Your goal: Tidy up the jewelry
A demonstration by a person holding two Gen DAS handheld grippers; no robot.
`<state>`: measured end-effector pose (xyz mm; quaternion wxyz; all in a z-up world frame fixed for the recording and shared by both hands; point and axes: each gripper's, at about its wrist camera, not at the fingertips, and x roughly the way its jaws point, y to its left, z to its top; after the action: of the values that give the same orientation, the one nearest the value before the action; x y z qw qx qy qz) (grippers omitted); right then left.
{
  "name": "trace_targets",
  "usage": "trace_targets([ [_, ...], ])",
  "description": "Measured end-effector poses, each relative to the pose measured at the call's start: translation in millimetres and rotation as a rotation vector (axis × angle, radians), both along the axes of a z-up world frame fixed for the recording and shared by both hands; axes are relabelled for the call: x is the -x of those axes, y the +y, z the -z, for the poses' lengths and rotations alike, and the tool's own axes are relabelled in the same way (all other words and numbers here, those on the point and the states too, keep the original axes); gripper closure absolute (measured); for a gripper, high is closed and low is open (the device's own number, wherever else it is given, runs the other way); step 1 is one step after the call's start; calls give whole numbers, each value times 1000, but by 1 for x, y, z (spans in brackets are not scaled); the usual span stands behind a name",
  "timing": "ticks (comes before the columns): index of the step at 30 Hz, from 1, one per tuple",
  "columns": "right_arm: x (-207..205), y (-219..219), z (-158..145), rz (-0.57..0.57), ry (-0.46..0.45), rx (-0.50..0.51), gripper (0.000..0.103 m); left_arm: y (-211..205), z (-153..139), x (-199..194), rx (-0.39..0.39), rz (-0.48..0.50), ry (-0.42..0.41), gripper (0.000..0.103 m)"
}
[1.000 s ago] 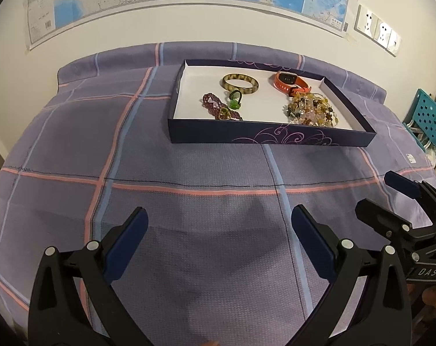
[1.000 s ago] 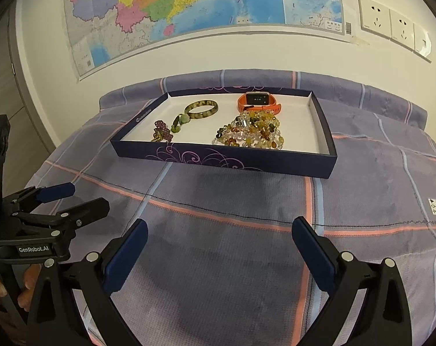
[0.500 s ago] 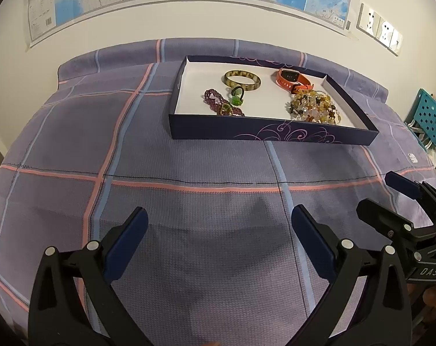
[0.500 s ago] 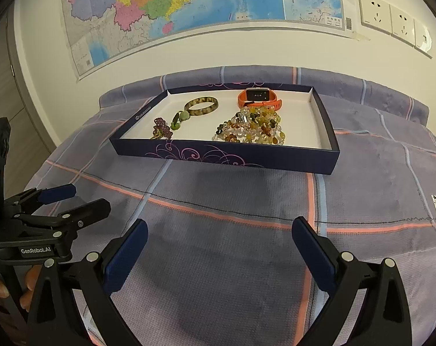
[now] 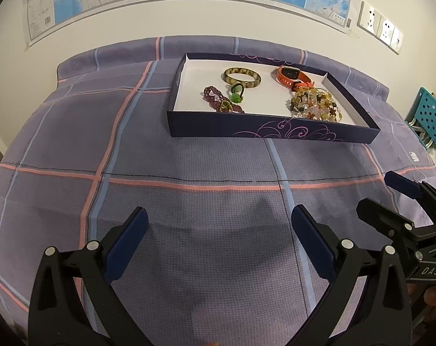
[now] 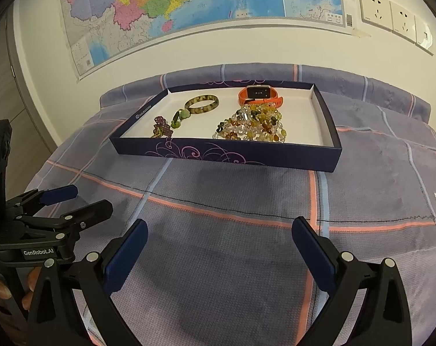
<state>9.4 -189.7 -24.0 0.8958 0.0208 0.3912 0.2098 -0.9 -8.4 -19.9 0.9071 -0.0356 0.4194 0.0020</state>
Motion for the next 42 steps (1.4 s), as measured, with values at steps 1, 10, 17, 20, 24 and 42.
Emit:
trace_targets([
  [1,0,0,0,-1,1,-1,6,0,0,0,0,-1,1,5],
  [10,0,1,2,1,8,7,6,0,2,-1,2,1,6,5],
  [17,-2,2,2,-1,10,10,6,0,3,0,2,2,7,5],
  [20,-2,1,2,1,9,8,6,0,4,0,3,2,7,5],
  [24,-2,1,2,2,12,6,6,0,4,0,3,2,7,5],
  [42,-3,0,2,6,16,1,6,0,6,0,1,3,11,5],
])
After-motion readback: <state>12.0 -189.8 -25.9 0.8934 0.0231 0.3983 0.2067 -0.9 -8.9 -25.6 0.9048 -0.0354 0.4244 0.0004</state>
